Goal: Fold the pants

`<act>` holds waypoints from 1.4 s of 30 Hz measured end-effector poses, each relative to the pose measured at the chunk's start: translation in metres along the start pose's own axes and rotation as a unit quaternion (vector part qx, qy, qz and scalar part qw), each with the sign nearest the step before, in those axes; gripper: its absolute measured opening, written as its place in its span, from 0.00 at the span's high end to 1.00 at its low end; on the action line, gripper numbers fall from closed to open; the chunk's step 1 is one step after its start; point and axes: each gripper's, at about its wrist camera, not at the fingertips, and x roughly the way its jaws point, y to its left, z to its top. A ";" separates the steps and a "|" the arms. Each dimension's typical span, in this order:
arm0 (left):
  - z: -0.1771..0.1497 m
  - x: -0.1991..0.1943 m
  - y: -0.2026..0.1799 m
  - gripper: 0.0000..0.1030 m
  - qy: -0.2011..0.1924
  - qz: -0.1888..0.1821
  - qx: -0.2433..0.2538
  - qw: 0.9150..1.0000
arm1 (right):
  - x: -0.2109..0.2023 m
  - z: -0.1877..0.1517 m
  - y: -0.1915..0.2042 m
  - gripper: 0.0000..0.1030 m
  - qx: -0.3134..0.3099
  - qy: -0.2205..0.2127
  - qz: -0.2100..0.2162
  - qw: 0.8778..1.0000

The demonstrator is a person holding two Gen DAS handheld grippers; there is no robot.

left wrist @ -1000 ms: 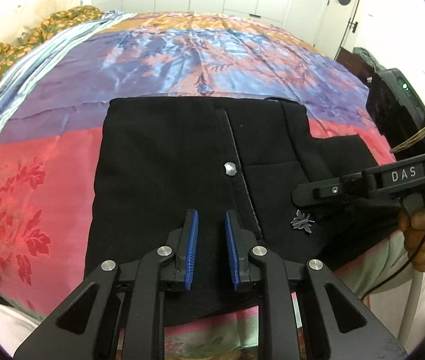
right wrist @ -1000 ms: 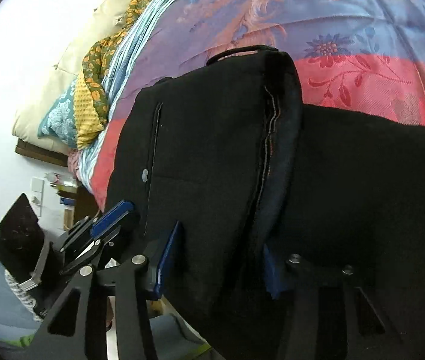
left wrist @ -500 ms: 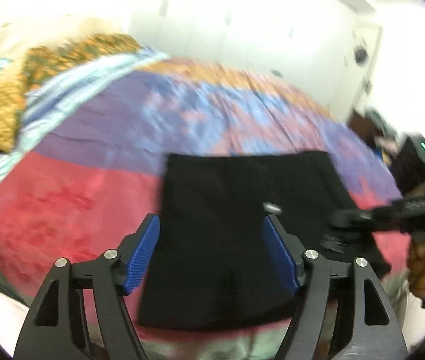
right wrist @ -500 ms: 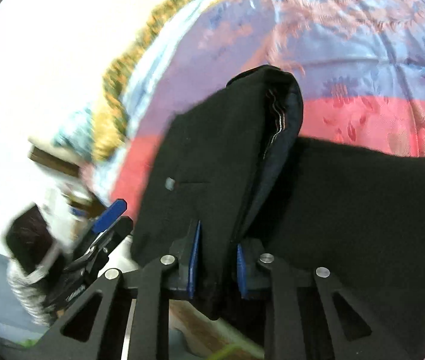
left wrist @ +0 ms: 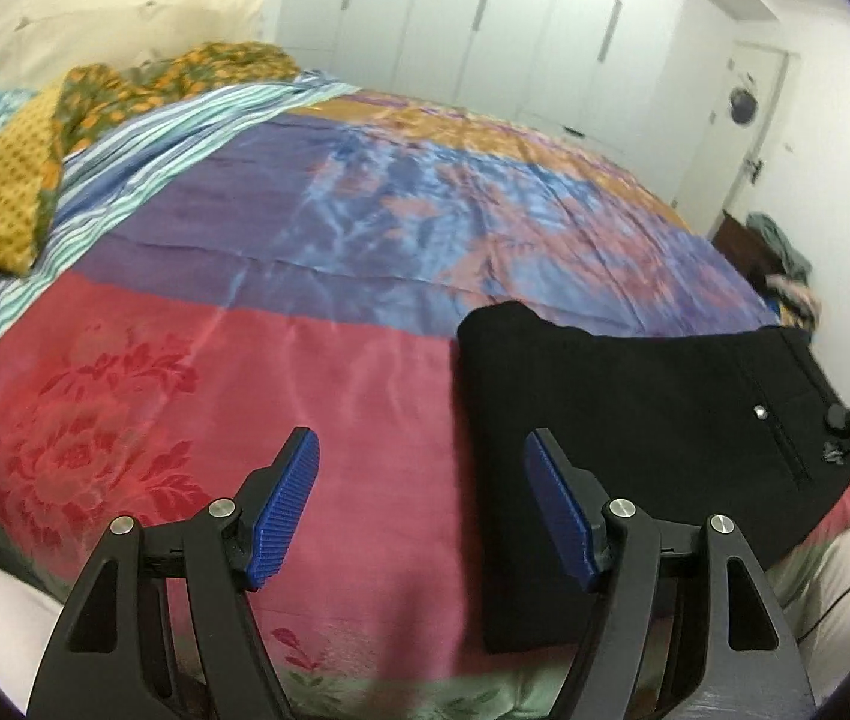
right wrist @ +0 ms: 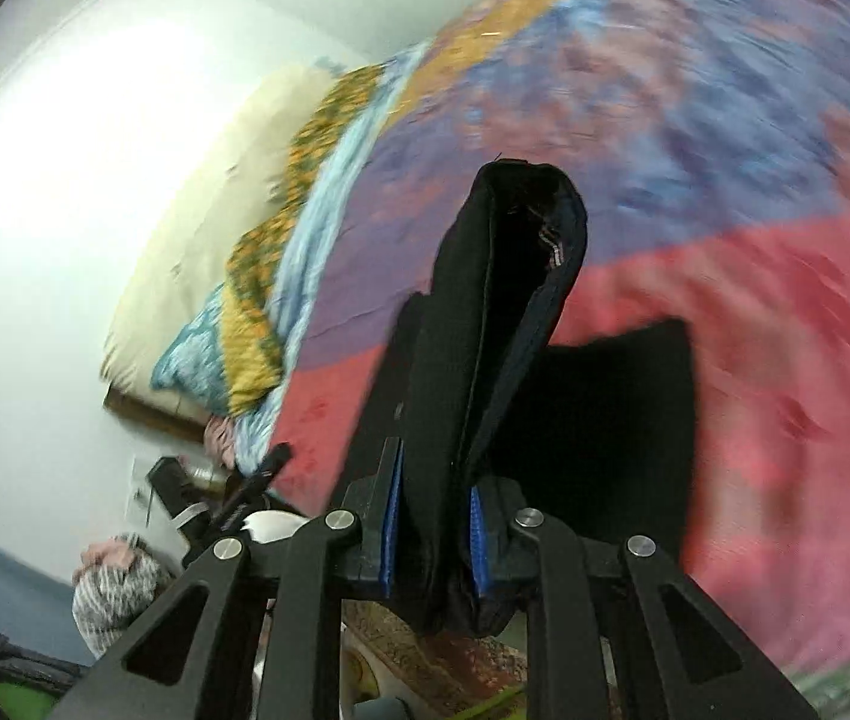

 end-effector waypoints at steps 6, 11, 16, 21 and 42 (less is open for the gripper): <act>-0.011 0.027 -0.015 0.29 0.066 0.013 0.039 0.997 | 0.032 -0.015 -0.049 0.79 -0.013 0.027 -0.086 0.996; -0.015 0.027 -0.017 0.22 0.068 0.021 0.044 0.996 | 0.026 -0.016 -0.044 0.65 -0.039 0.006 -0.095 0.995; 0.000 0.034 0.002 0.17 0.054 0.048 0.019 0.997 | -0.017 -0.011 -0.024 0.25 -0.098 -0.083 -0.190 0.973; 0.024 0.062 0.020 0.16 0.032 0.080 0.023 0.996 | -0.043 0.040 -0.066 0.00 -0.053 -0.159 -0.378 0.911; -0.003 0.135 0.043 0.01 0.097 0.092 0.039 0.990 | -0.011 0.072 -0.166 0.00 -0.016 -0.115 -0.474 0.873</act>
